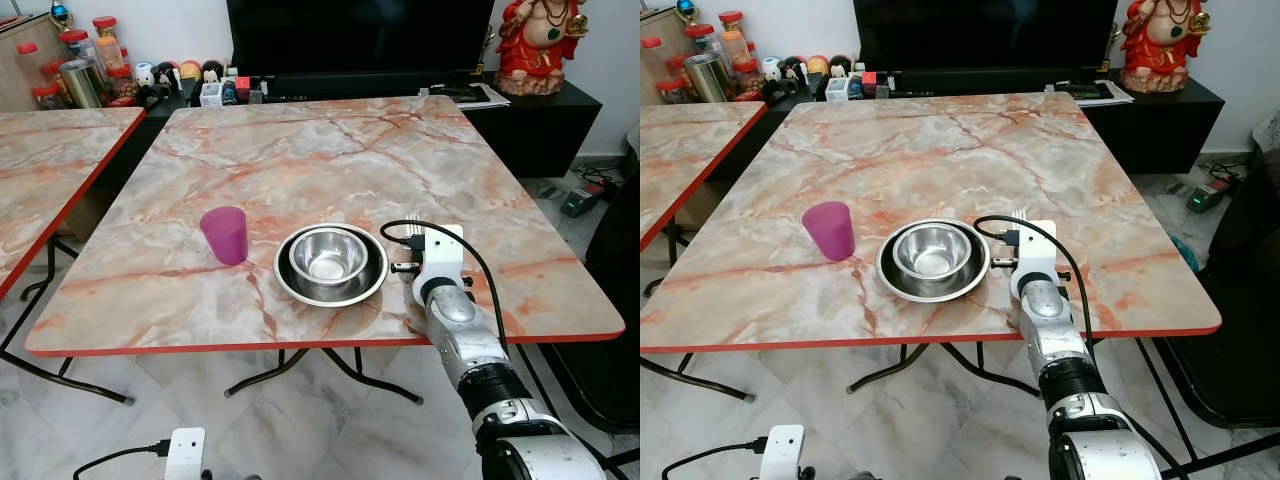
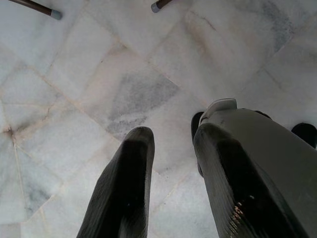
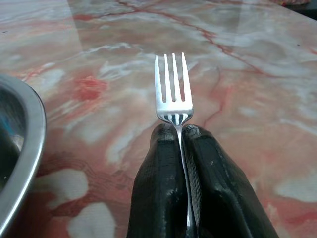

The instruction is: Setting the table

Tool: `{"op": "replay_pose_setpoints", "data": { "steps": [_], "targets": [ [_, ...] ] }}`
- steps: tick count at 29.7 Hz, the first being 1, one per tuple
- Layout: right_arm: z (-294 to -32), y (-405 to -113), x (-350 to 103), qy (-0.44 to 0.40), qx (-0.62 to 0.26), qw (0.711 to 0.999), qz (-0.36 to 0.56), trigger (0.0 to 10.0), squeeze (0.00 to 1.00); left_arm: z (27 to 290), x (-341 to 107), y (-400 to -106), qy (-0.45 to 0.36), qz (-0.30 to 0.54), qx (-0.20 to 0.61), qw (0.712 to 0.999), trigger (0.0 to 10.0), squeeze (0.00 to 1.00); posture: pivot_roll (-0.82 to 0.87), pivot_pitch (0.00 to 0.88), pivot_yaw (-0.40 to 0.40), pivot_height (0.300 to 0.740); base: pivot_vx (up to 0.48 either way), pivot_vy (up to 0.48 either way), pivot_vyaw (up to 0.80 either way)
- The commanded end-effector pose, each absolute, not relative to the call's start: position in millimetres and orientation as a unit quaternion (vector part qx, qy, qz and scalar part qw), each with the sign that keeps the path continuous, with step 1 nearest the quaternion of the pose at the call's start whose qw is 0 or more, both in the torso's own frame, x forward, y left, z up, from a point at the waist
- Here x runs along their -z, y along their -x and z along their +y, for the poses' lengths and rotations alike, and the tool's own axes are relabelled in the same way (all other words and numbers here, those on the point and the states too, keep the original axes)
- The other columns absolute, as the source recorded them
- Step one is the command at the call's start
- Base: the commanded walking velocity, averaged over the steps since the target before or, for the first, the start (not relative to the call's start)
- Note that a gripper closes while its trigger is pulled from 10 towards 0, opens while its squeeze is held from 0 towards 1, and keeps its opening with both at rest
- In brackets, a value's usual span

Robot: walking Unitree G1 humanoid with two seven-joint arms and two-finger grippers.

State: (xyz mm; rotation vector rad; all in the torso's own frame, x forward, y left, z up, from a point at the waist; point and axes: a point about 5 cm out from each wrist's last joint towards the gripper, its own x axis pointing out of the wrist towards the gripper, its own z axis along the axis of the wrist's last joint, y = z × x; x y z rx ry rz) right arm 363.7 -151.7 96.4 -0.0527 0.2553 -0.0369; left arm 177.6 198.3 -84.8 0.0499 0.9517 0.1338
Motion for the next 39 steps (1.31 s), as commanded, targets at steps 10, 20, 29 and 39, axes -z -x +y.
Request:
{"op": "replay_pose_setpoints", "data": {
  "steps": [10,20,29,39],
  "targets": [
    [-148.5,-368.1,-101.3,0.016,0.015,0.992,0.122,10.0,0.00,204.1,86.2,-173.1,-0.026,0.466,-0.071,0.881,10.0,0.00,-0.05,0.000,0.020,0.693,0.000,0.000,0.00],
    [-147.9,-368.5,-101.2,0.011,0.016,0.993,0.120,10.0,1.00,205.4,86.2,-172.8,-0.028,0.467,-0.072,0.881,10.0,0.00,-0.05,0.000,0.023,0.693,0.000,0.000,0.00],
    [-148.5,-368.7,-101.4,0.011,0.018,0.993,0.118,10.0,1.00,205.4,85.7,-174.0,-0.029,0.467,-0.071,0.881,10.0,0.00,-0.05,0.000,0.024,0.693,0.000,0.000,0.00],
    [-147.5,-369.5,-102.8,0.010,0.015,0.993,0.114,10.0,1.00,204.5,85.2,-175.5,-0.031,0.467,-0.068,0.881,10.0,0.00,-0.05,0.000,0.025,0.693,0.000,0.000,0.00]
  ]
}}
